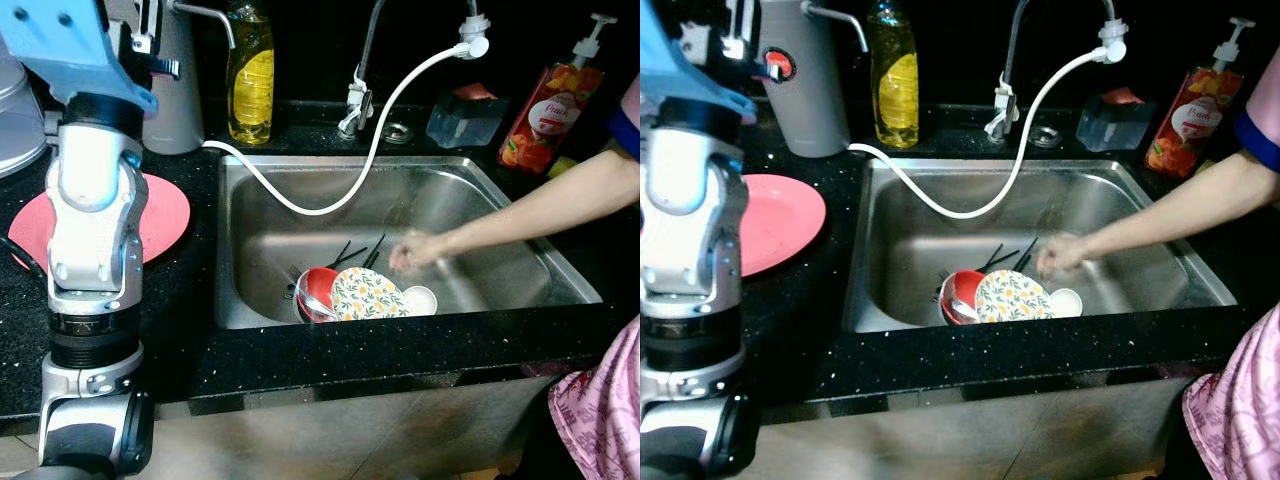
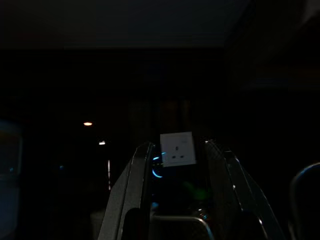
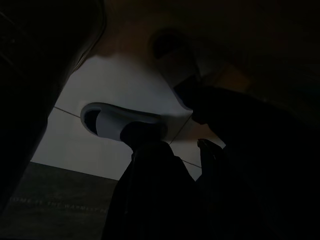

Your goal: Kitchen organization

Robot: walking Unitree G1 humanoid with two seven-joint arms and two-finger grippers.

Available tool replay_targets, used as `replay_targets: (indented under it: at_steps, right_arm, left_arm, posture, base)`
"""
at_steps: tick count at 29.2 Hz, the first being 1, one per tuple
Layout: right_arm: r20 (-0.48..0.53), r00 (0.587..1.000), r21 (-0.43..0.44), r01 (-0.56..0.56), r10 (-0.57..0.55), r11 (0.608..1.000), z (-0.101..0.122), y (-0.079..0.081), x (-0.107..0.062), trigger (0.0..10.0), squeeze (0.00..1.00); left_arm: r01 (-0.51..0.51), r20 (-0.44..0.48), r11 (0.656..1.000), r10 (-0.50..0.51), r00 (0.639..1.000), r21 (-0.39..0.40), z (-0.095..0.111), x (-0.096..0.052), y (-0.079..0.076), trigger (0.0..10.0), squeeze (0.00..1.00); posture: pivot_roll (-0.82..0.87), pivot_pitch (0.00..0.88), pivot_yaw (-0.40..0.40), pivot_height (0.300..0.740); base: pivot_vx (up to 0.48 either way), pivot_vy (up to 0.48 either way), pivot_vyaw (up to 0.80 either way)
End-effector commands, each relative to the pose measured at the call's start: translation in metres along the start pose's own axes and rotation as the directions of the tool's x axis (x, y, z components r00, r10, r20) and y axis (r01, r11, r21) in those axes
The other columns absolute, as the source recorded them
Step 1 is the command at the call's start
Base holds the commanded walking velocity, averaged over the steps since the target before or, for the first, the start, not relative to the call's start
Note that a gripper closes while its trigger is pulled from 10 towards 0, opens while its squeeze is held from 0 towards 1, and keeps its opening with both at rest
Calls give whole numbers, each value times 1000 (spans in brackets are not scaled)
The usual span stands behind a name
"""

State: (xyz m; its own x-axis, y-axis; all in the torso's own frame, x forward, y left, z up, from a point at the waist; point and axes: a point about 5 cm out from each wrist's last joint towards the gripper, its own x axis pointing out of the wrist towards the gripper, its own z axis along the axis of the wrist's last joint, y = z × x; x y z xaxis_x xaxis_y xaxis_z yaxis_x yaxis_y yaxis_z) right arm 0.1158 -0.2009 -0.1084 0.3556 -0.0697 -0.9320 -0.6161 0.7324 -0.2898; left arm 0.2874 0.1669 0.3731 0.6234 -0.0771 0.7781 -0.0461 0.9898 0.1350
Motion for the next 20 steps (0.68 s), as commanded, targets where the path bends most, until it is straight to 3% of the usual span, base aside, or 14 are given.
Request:
replay_targets:
  at_steps: [1,20]
  right_arm:
    - [-7,1000,0,2,-2,1000,-1,-1,0,10000,0]
    - [-1,1000,2,4,-4,1000,1,-4,0,10000,0]
  left_arm:
    - [38,15,999,-38,999,-30,6,2,-9,10000,0]
    - [69,-26,993,-72,997,-91,6,-2,-16,10000,0]
  posture:
    - [207,0,-68,740]
    - [216,0,-67,740]
  base:
    - [0,0,0]
    - [0,0,0]
